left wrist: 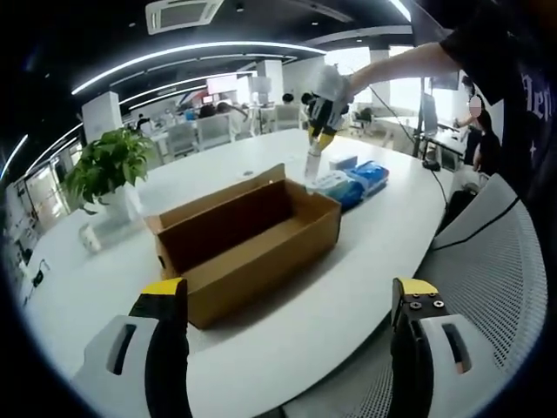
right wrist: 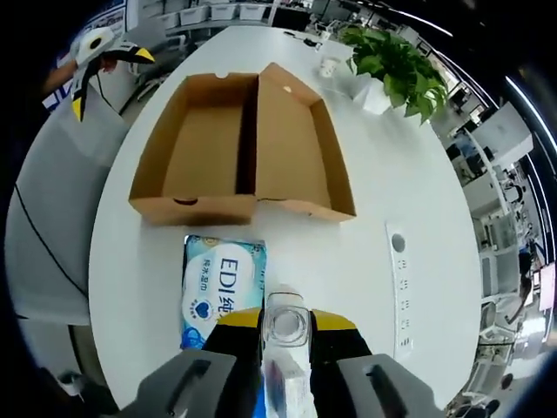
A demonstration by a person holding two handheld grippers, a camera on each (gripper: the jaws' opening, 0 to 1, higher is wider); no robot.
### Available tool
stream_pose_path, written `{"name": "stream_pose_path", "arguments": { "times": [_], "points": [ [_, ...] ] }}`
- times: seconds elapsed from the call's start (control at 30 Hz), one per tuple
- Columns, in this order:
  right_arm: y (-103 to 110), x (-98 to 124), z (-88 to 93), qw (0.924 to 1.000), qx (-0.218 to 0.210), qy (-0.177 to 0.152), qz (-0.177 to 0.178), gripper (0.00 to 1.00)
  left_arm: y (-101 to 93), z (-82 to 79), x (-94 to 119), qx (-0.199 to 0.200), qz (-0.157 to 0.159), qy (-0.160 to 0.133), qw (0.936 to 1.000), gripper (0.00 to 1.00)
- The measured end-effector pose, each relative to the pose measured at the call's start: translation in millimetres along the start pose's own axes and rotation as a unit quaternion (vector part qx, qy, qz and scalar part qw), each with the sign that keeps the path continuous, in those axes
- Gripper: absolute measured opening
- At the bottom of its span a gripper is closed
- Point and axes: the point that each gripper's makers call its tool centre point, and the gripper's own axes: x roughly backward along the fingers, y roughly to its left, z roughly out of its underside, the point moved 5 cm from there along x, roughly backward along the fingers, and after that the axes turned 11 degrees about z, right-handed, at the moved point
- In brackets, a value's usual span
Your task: Operate the shoe box by opening the lid, removing the specified soft item, and placing it in the target area until the item is outside and the box remains undamaged.
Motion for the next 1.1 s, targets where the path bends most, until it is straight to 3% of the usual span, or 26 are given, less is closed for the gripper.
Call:
{"name": "stream_pose_path", "arguments": {
  "times": [0.6, 1.1],
  "points": [
    [3.8, -24.1, 3.0, 0.9989, 0.037, 0.019, -0.02, 0.15, -2.5, 4.3, -4.0, 0.009, 0.003, 0.001, 1.0, 0.96],
    [1.6, -29.5, 2.3, 0.998, 0.051, 0.017, -0.033, 0.16, -1.4, 9.4, -4.8, 0.016, 0.002, 0.006, 0.9999, 0.96]
  ]
}}
